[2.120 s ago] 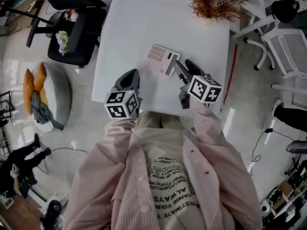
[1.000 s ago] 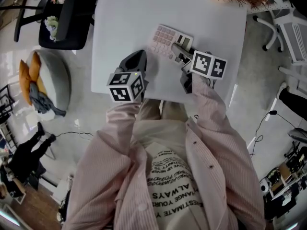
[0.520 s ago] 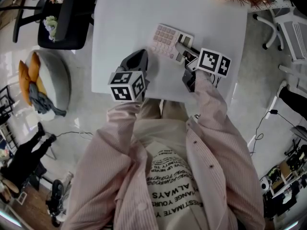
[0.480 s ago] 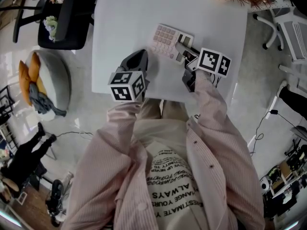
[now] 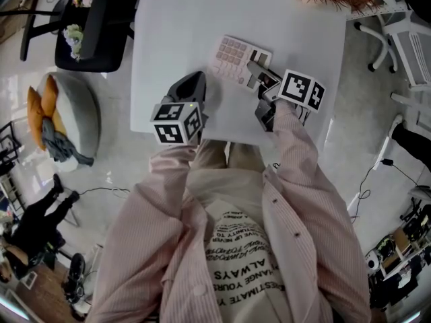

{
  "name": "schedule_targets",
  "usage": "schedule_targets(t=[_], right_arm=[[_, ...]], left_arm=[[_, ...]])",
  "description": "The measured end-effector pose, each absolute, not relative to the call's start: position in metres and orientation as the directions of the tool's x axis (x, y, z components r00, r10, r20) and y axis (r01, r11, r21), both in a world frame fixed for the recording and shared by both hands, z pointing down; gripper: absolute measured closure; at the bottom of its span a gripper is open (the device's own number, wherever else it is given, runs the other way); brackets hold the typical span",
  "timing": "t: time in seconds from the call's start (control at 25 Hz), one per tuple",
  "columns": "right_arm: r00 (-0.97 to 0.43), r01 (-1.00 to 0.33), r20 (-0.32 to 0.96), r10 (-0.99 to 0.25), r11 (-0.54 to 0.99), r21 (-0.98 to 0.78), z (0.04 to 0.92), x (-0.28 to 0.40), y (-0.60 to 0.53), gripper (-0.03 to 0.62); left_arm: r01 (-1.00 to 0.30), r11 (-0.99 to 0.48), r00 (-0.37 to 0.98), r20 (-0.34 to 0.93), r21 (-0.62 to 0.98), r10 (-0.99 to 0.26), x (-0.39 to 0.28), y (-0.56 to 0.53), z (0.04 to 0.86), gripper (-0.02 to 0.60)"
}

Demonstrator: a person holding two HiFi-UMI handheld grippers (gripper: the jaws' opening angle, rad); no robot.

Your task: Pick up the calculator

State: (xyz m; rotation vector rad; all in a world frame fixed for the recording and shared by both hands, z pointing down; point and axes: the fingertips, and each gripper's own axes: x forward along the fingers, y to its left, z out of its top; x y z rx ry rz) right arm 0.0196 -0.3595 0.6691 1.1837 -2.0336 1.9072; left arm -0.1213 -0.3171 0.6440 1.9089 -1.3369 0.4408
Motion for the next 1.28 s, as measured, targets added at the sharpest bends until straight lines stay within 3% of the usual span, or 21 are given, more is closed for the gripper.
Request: schedule_targets(t=[1.28], right_arm=[[-0.722, -0.446, 0.368, -0.587, -0.013, -0.895, 0.541, 0.037, -0.335, 0.502]], left_arm=[[-0.894, -0.328, 0.438, 0.449, 0.305, -0.778, -0.126, -0.301, 0.520, 0.580]])
